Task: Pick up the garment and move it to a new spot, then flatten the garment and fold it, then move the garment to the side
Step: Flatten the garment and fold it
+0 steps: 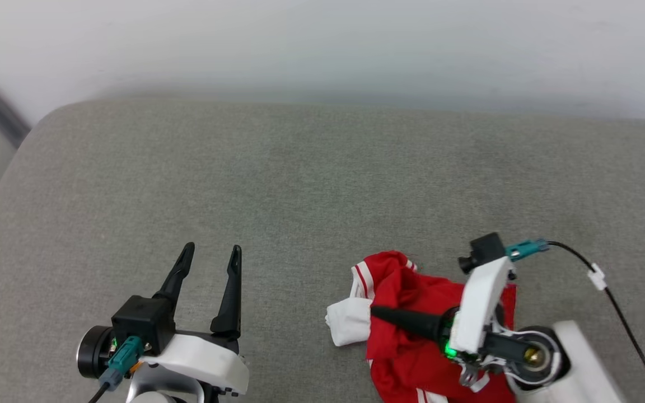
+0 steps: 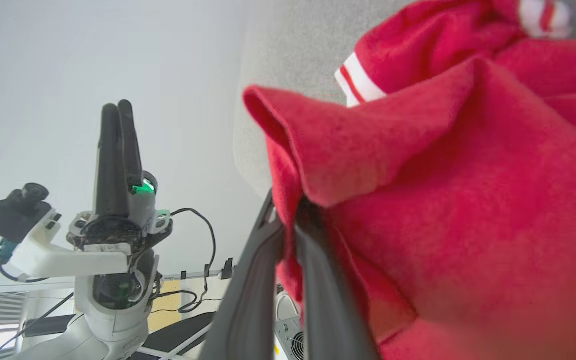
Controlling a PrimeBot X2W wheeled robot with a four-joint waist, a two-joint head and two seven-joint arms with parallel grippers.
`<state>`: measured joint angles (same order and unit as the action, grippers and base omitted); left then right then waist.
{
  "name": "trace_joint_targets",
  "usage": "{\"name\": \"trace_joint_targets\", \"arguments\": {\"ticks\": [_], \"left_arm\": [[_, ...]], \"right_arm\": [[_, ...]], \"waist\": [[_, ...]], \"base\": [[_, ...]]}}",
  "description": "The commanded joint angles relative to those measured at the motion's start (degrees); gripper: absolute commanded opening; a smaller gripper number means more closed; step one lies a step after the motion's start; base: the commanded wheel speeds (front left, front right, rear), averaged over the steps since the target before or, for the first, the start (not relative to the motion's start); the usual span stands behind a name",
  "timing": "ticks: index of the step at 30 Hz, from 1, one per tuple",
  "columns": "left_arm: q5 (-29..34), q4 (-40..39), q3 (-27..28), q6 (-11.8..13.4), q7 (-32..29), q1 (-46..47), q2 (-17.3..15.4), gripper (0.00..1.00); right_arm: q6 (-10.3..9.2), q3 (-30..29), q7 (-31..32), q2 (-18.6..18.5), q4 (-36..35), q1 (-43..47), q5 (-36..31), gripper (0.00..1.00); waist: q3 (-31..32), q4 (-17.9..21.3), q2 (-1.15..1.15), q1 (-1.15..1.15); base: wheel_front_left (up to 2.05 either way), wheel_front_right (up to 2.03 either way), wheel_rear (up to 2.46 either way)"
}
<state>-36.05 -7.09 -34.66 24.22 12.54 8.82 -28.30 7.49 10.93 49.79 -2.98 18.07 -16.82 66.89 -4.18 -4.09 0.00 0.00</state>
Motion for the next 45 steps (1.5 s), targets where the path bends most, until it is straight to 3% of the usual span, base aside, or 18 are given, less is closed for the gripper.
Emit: {"name": "trace_joint_targets", "arguments": {"ticks": [1,2,3,4,10,16,21,26,31,35,45], "left_arm": [[0.02,0.43,0.05,-0.25,0.31,0.79,0.25,1.00],[-0.08,0.73,0.05,-0.40,0.42,0.93,0.45,1.00],[-0.14,1.00,0.02,-0.43,0.46,0.98,0.65,1.00],[-0.26,1.22,0.00,-0.49,0.57,0.93,0.80,1.00],[-0.53,2.48,0.25,-0.78,1.00,0.56,1.26,1.00],[-0.90,3.31,0.46,-0.72,1.31,-0.28,1.59,1.00],[-1.40,3.79,1.01,-0.22,1.57,-1.41,1.59,1.00],[-2.05,4.12,2.07,-0.08,1.85,-2.56,1.38,1.00],[-2.35,4.78,3.32,-0.36,2.22,-3.39,1.29,1.00],[-1.81,4.76,4.42,0.12,2.37,-4.25,1.09,1.00],[-0.63,4.34,5.17,0.43,2.62,-7.77,0.70,1.00]], "right_arm": [[0.00,1.56,-0.92,0.14,1.26,-1.22,-0.82,0.00],[0.00,3.18,-1.84,0.14,2.44,-1.83,-1.26,0.17],[0.00,4.39,-3.15,0.13,3.19,-2.39,-1.37,0.44],[0.00,5.48,-4.53,0.11,3.99,-3.00,-1.26,1.00],[0.00,12.21,-7.52,-0.43,2.48,-5.66,-0.96,1.00],[0.00,16.81,-13.94,-6.42,-5.78,-7.21,-6.13,1.00],[0.00,15.28,-26.86,-13.97,-9.18,-6.19,-21.68,1.00],[-0.01,6.01,-36.04,-16.61,-8.93,-1.48,-35.02,1.00],[-0.01,-6.19,-43.92,-14.98,-11.77,4.73,-44.79,1.00],[0.00,-12.28,-48.59,-11.85,-16.49,9.69,-49.01,1.00],[0.00,-13.13,-48.69,-5.74,-25.42,21.69,-52.33,1.00]], "waist": [[-0.69,-0.76,0.00,0.00],[-0.84,-0.90,0.00,0.00],[-0.90,-1.02,0.00,0.00],[-1.00,-1.10,0.00,0.00],[-0.74,-0.76,0.00,0.00],[0.62,0.49,0.00,0.00],[1.85,2.18,0.00,0.00],[2.66,4.34,0.00,0.00],[3.34,6.02,0.00,0.00],[4.11,6.86,0.00,0.00],[6.02,7.16,0.00,0.00]], "base": [[0.00,0.00,0.00],[0.00,0.00,0.00],[0.00,0.00,0.00],[0.00,0.00,0.00],[0.00,0.00,0.00],[0.00,0.00,0.00],[0.00,0.00,0.00],[0.00,0.00,0.00],[0.00,0.00,0.00],[0.00,0.00,0.00],[0.00,0.00,0.00]]}}
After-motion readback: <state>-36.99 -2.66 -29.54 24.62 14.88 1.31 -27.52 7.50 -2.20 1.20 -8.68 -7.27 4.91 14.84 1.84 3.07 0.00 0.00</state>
